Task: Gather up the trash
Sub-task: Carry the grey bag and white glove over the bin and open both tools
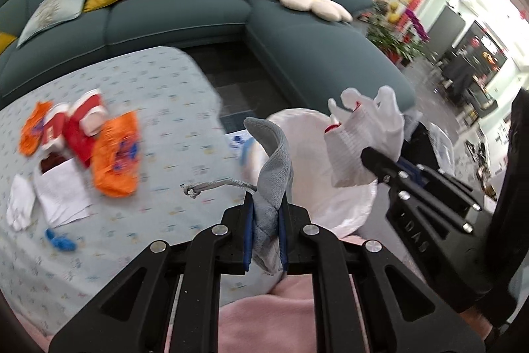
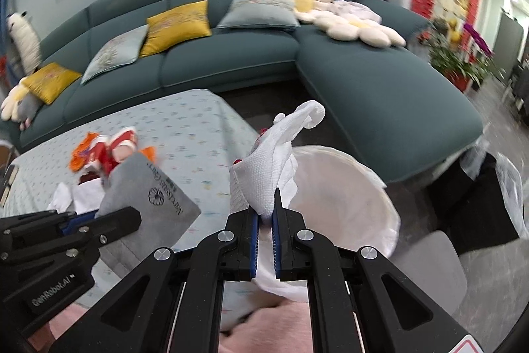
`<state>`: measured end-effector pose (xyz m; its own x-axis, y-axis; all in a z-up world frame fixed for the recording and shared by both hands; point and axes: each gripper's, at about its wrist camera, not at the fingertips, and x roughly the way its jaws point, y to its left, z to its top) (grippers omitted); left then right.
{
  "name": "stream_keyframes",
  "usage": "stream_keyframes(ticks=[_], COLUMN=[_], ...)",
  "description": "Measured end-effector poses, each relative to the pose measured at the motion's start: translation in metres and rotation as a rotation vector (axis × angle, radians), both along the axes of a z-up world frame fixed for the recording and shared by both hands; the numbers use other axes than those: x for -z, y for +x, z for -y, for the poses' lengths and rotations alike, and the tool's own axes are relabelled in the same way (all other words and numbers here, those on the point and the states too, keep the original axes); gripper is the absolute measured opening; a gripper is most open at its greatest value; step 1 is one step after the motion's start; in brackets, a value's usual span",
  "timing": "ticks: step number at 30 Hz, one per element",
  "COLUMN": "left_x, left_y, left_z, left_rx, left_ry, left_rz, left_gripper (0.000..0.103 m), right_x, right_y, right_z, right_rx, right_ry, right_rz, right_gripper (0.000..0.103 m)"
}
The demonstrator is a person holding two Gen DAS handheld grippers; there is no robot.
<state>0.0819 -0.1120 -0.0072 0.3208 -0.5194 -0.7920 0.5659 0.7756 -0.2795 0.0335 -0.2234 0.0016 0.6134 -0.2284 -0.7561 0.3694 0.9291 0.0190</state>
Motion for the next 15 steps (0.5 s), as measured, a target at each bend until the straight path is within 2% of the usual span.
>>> stream_keyframes(ticks=[6, 15], left_x=[0.000, 0.009], left_y=[-0.002, 0.006], left_z=[0.044, 0.083], left_rx=[0.062, 0.106], left_ry=[-0.010, -0.010], left_rz=[-0.011, -0.040], left_gripper=[0.012, 0.015], right_x=[0.011, 0.025], right_y=[-0.011, -0.011], right_z=[0.027, 0.056], right_rx=[0.051, 0.099], right_ry=[0.016, 0.044], right_rz=[-0.010, -0.021], right_gripper=[0.007, 0.008])
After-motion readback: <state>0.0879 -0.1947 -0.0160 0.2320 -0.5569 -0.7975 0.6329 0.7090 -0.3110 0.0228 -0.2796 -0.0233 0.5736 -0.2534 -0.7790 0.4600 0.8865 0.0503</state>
